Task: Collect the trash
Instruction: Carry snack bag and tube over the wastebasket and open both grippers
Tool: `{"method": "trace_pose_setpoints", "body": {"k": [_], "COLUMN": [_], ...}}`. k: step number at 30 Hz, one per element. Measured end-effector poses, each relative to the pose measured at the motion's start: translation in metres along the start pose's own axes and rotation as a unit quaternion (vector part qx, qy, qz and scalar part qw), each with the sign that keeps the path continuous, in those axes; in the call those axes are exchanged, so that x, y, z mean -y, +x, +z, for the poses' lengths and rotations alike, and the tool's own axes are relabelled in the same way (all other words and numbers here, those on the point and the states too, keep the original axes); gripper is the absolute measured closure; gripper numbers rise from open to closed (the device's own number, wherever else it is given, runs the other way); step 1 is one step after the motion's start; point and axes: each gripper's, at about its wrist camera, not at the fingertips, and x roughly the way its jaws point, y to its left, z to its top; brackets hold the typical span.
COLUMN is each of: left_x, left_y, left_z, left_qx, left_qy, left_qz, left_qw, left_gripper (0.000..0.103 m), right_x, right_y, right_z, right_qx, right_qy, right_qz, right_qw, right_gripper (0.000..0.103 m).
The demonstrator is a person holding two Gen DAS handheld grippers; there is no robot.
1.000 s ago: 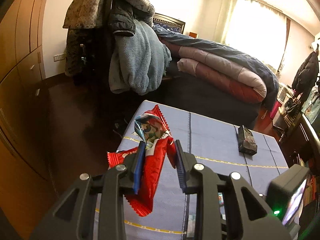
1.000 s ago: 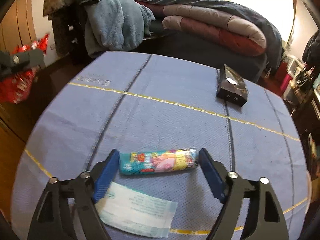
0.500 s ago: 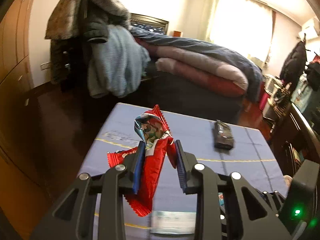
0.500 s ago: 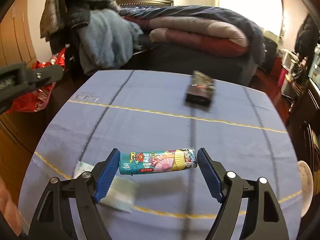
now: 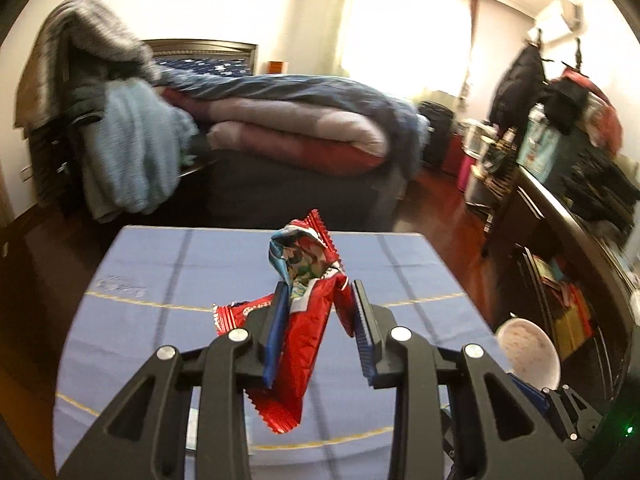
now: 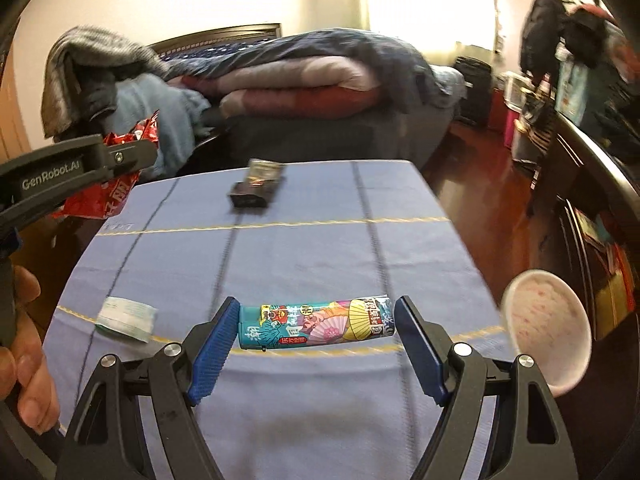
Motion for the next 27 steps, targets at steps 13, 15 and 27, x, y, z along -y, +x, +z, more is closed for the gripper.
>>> {"method": "trace_pose_setpoints", "body": {"k": [13, 15, 27], "left_x": [0.127, 0.146, 0.261], "left_y": [0.024, 0.029, 0.065], "left_z": [-0.006, -0.008, -0.022], "left_qx": [-0.017, -0.021, -0.042], "left_qy": [0.078, 0.09, 0.161], "left_qz": [-0.08, -0.093, -0.18], "left_qw": [0.9936, 0.9914, 0.9696], "left_gripper": [0.07, 0.071, 0.07], "right_x": [0.114, 0.13, 0.229], "right_y": [-0.032, -0.035, -0.049], "right_z": [-0.016, -0.019, -0.038], "right_qx": [0.02, 0.023, 0.034], "right_qy": [0.092, 0.106, 0.183], "right_qz": [-0.051, -0.061, -0.144], "right_qw": [0.994, 0.992, 0.972], "right_gripper": [0.024, 0.024, 0.024]}}
